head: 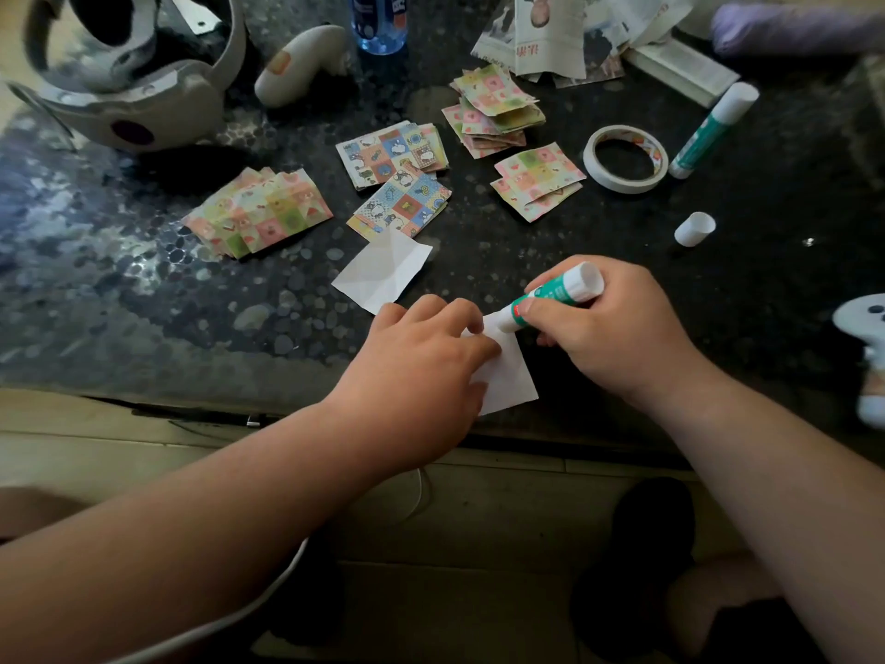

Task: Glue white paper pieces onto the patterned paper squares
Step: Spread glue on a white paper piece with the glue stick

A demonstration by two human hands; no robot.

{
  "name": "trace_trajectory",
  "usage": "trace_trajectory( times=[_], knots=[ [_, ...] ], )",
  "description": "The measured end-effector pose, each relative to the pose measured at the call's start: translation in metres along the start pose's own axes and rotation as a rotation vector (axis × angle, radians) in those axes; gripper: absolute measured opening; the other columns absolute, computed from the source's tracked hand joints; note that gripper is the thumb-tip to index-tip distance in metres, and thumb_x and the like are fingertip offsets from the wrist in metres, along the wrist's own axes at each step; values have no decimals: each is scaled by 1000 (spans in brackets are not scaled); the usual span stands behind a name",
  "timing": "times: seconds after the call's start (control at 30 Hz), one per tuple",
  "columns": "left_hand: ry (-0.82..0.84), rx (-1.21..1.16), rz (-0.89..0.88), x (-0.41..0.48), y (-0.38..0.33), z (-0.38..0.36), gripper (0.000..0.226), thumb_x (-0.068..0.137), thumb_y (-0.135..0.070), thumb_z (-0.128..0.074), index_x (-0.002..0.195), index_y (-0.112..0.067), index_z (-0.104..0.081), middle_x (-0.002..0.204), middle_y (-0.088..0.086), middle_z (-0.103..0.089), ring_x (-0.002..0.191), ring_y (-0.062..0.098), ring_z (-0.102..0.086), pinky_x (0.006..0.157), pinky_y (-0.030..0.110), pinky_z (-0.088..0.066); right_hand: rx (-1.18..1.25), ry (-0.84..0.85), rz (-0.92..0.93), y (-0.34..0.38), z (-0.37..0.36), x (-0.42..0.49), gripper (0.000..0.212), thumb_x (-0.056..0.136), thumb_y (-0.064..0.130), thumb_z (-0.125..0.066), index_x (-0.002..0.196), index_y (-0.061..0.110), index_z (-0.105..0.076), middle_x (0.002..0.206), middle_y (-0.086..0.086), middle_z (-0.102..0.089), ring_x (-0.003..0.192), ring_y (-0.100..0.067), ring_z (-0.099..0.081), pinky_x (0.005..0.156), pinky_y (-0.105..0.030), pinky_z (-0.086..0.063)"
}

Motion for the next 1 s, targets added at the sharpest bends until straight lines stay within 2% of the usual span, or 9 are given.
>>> trace_trajectory(
  times=[0.13,0.2,0.33,0.53,0.6,0.73,0.83,0.93,1.0],
  knots=[
    [-1,-19,15,0,1,-1,40,96,-48,-54,135,-40,-53,139,-15,-44,128,15,-39,102,38,-32,-100,16,57,5,-4,0,8,85,22,-79,90,19,-74,82,11,-70,85,-1,-66,65,-12,-51],
    [-13,-25,23,0,3,-1,40,95,-48,-55,134,-38,-54,139,-15,-45,126,15,-40,101,38,-32,-125,28,73,6,-6,-1,9,86,24,-79,93,19,-74,83,13,-69,88,5,-63,63,-6,-47],
    [-11,-11,21,0,3,0,37,94,-47,-57,129,-37,-59,135,-14,-49,123,15,-45,100,38,-34,-159,37,76,7,-6,0,8,86,25,-79,91,21,-73,83,13,-68,89,7,-61,63,-6,-47],
    [-4,-12,28,1,3,0,36,94,-47,-57,128,-38,-59,133,-15,-49,124,15,-45,100,39,-32,-220,81,79,8,-10,1,10,84,24,-77,84,14,-74,79,2,-71,79,-11,-64,65,-28,-51],
    [-1,-11,32,1,3,0,36,93,-47,-58,127,-38,-61,133,-15,-49,123,15,-45,100,39,-32,-206,59,71,7,-8,1,14,86,28,-78,89,16,-74,82,5,-70,79,-8,-66,65,-21,-52],
    [10,-7,39,1,4,-1,37,95,-48,-55,130,-39,-58,135,-16,-47,126,14,-43,101,38,-29,-168,51,60,6,-6,0,10,88,30,-79,94,25,-72,85,17,-67,81,5,-63,62,-1,-44],
    [14,-15,43,1,4,-1,37,95,-48,-55,130,-39,-58,135,-17,-46,126,13,-42,101,38,-28,-207,77,63,8,-7,1,7,85,26,-78,86,21,-73,81,10,-69,79,-4,-65,61,-11,-49],
    [24,-20,46,1,5,-1,37,95,-49,-55,131,-40,-57,135,-18,-45,126,13,-41,101,38,-28,-251,110,56,7,-9,2,12,83,23,-77,81,12,-73,78,-2,-71,76,-16,-66,71,-39,-56],
    [29,-17,47,1,5,-1,37,96,-49,-54,131,-40,-57,136,-18,-44,126,12,-41,102,38,-28,-240,108,50,6,-8,2,15,85,27,-78,85,13,-73,81,0,-71,78,-14,-66,70,-38,-56]
  ],
)
Point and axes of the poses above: each hand's wrist, its own x-axis towards the middle knuckle, its own z-axis out of the back of the hand, y = z × x, the point moved 9 cm from there along x, towards the middle knuckle
